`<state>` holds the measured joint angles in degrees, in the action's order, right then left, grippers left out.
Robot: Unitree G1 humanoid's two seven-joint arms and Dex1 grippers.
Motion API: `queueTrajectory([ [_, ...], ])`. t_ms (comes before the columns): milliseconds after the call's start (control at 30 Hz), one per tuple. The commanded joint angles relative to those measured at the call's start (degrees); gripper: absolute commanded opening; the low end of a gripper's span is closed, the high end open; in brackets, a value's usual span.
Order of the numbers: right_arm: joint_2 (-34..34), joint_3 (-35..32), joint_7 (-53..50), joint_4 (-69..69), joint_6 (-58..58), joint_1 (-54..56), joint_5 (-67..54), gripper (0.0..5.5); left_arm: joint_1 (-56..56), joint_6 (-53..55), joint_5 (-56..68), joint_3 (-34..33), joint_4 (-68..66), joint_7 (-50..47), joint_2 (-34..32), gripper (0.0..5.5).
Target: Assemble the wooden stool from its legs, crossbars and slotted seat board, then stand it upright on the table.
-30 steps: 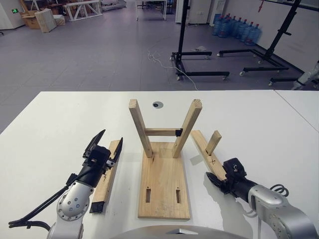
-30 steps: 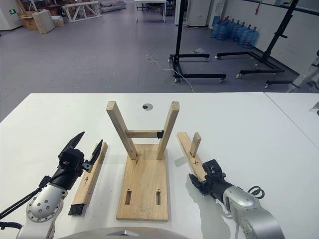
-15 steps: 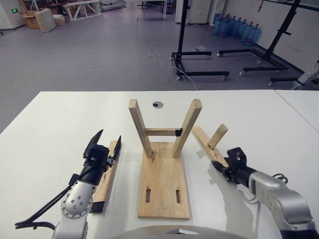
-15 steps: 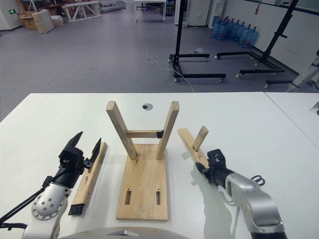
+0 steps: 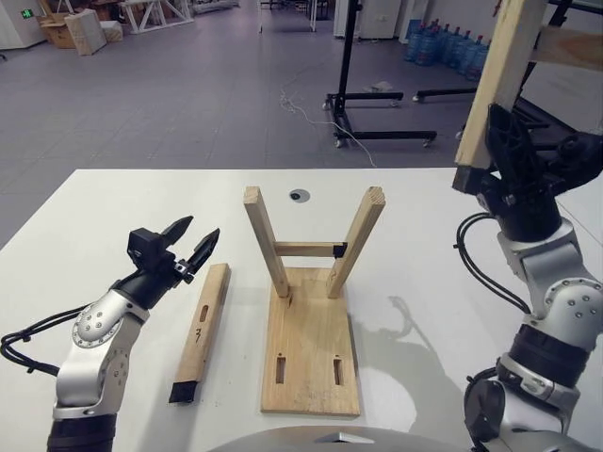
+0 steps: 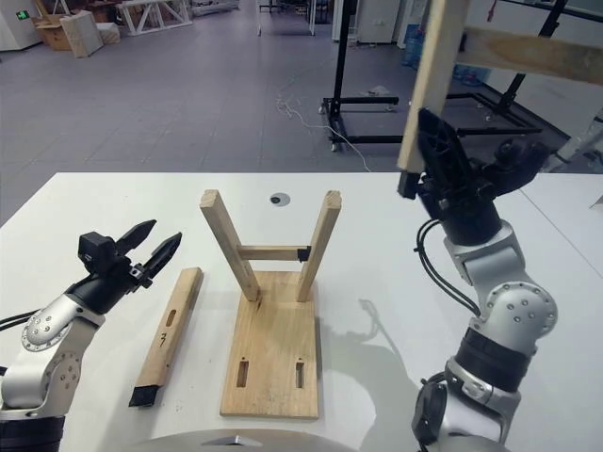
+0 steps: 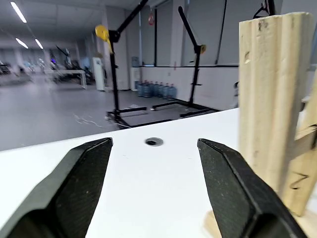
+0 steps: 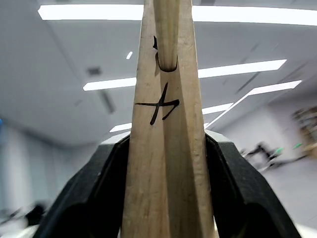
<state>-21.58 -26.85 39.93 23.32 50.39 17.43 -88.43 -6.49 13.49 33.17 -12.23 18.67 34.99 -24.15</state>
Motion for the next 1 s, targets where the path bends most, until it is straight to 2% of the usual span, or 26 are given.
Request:
queueTrajectory([
  [33,-5.2,10.0,8.3,6.8,4.7,-6.9,4.8,2.05,-3.7,6.0,17.3,-2.8,10.4,6.7,-1.5,3.13],
  [133,-3.9,17.4,12.4,7.6,1.8,-9.5,12.1,2.05,-5.7,11.6,30.0,-4.0,15.2,12.2,-4.7,3.13],
  [200,-2.8,22.3,14.3,6.8,-1.3,-10.0,18.1,2.05,-6.2,14.2,33.0,-3.4,16.1,13.5,-6.4,3.13],
  [267,-2.9,25.0,15.6,5.6,-2.8,-9.3,21.6,2.05,-5.1,15.5,33.5,-2.6,16.2,13.3,-7.4,3.44],
  [400,-4.5,26.9,18.8,4.1,-4.2,-8.5,24.8,2.05,-1.8,17.0,34.8,-0.8,17.3,11.7,-7.5,4.01],
  [533,-3.3,29.2,20.4,-0.2,-5.2,-6.0,26.8,2.05,-1.0,17.5,39.4,0.1,19.6,9.5,-5.8,4.04],
  [800,-3.3,33.2,23.3,-1.7,-7.9,-5.1,32.0,2.05,-2.8,17.1,49.3,-2.3,20.1,6.3,-5.1,4.04],
  [1000,-4.1,37.4,26.7,-2.1,-11.8,-5.0,38.5,2.05,-3.4,17.0,49.5,-2.1,20.2,3.8,-4.6,4.04],
])
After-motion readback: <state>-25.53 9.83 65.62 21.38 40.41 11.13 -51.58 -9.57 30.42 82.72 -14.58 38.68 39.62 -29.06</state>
